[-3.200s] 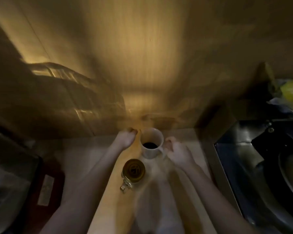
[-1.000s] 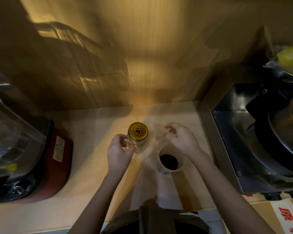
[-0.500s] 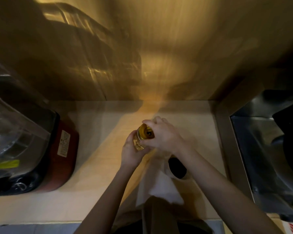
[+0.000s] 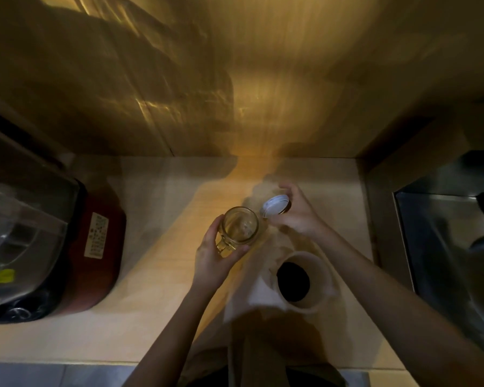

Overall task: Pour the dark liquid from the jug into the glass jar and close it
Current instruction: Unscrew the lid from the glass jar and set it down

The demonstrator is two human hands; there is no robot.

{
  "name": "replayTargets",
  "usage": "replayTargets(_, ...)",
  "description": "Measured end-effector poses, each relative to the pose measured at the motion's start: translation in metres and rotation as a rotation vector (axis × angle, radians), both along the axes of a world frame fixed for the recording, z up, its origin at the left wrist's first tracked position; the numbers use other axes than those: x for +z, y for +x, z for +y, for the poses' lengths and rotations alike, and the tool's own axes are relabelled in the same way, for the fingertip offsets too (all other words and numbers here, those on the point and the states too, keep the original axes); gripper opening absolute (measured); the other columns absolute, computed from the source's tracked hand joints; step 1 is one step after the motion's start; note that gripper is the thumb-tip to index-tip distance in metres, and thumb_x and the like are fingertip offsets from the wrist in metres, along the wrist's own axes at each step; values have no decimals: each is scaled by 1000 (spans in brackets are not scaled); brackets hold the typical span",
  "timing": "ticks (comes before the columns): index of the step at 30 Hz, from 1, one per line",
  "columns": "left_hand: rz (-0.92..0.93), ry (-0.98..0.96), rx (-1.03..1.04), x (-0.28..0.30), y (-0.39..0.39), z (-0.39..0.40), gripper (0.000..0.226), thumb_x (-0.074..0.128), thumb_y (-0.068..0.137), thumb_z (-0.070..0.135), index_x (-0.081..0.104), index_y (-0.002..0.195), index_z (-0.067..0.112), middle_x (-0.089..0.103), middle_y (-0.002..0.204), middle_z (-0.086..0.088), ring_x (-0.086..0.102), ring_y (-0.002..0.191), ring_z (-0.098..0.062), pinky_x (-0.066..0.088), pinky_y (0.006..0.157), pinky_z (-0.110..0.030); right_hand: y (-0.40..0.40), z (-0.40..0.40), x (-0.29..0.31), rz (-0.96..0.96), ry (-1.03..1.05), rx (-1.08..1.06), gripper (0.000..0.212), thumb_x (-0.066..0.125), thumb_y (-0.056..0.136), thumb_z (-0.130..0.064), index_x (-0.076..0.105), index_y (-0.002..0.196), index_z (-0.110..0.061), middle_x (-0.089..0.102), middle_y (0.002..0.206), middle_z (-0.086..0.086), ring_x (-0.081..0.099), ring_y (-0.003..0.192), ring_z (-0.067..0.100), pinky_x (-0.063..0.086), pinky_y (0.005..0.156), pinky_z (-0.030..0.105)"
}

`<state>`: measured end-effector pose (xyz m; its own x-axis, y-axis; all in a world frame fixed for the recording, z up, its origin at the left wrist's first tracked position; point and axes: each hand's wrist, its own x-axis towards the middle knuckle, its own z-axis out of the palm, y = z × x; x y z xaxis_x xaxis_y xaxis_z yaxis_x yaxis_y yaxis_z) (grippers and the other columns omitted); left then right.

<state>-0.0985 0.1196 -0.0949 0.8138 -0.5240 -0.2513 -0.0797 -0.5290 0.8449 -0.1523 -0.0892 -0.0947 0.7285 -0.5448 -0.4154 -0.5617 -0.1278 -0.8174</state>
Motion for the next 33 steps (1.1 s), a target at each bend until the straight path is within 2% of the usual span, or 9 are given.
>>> replayTargets(6, 17, -10, 1, 0, -1, 0, 87, 75, 63, 40, 35, 138, 22, 50, 139, 0, 44, 126, -8, 41, 103, -32, 3, -7, -24, 107, -396, 348, 90, 82, 61, -12, 38, 139, -10, 45, 138, 9, 38, 127, 27, 33, 103, 32)
replayTargets(9, 19, -5, -7, 1, -1, 0, 90, 74, 62, 45, 34, 138, 22, 50, 139, 1, 43, 126, -7, 41, 103, -33, 3, -3, -28, 196, -528, 449, 79, 74, 70, -16, 36, 140, -14, 44, 140, 4, 36, 127, 24, 31, 105, 31)
replayTargets(12, 16, 0, -19, 3, 0, -1, 92, 71, 59, 51, 33, 138, 23, 50, 139, 2, 43, 126, -8, 42, 103, -35, 5, -2, -31, 259, -586, 513, 71, 69, 76, -18, 37, 139, -17, 44, 139, 3, 36, 127, 23, 31, 104, 29)
replayTargets(16, 9, -10, -21, 4, -1, -1, 86, 75, 63, 41, 35, 137, 23, 51, 133, 7, 43, 122, -6, 41, 98, -30, 4, -4, -20, 285, -588, 554, 80, 73, 75, -24, 31, 143, -15, 39, 143, 5, 32, 131, 25, 28, 108, 31)
replayTargets(19, 7, -13, -18, 4, -1, -1, 83, 76, 66, 36, 35, 137, 22, 51, 133, 5, 44, 123, -10, 40, 98, -28, 5, -8, -7, 276, -491, 511, 70, 72, 74, -20, 43, 136, -10, 47, 136, 11, 40, 126, 29, 37, 103, 33)
replayTargets(24, -37, 19, -47, 3, -1, -2, 85, 75, 68, 35, 34, 139, 14, 50, 139, -6, 46, 127, -20, 35, 96, -23, -5, -5, 24, 179, -160, 262, 27, 68, 82, -15, 63, 108, -9, 61, 97, 5, 58, 94, 20, 43, 72, 25)
replayTargets(27, -86, 83, -78, 3, 2, -5, 84, 74, 69, 34, 33, 139, 10, 49, 139, -11, 46, 126, -26, 37, 96, -26, -25, 3, 48, 29, 48, 107, 12, 66, 84, -14, 64, 96, -11, 63, 90, 8, 59, 82, 17, 46, 76, 26)
replayTargets(30, -96, 133, -109, 4, 2, -7, 83, 71, 71, 35, 30, 140, 11, 46, 140, -14, 46, 126, -30, 38, 98, -33, -54, 16, 56, -69, 44, -30, 6, 61, 86, -7, 65, 89, -10, 61, 72, 0, 56, 67, 12, 45, 66, 17)
replayTargets(33, -92, 167, -125, 7, 1, -8, 83, 69, 73, 35, 27, 141, 10, 42, 142, -17, 43, 127, -32, 37, 99, -37, -83, 31, 45, -131, 14, -197, 17, 56, 87, -2, 64, 77, -14, 63, 72, -1, 58, 78, 18, 46, 79, 30)
